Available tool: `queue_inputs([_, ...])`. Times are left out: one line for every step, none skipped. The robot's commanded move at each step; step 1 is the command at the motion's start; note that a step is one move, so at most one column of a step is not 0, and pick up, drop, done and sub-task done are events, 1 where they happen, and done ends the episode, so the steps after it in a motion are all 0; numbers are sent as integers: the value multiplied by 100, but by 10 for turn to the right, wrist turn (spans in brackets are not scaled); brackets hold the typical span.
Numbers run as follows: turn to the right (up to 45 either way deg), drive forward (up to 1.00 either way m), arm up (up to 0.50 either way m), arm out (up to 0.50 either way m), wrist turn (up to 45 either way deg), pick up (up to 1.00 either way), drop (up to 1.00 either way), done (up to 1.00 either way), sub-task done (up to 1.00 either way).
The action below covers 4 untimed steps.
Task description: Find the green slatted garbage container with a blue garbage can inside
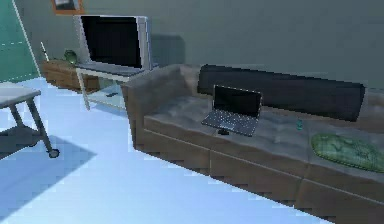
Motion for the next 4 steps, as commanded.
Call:
queue_inputs([-270,0,0,0,0,0,0,0,0])
queue_inputs([0,100,0,0,0,0,0,0,0])
queue_inputs([-60,0,0,0,0,0,0,0,0])
queue_inputs([0,65,0,0,0,0,0,0,0])
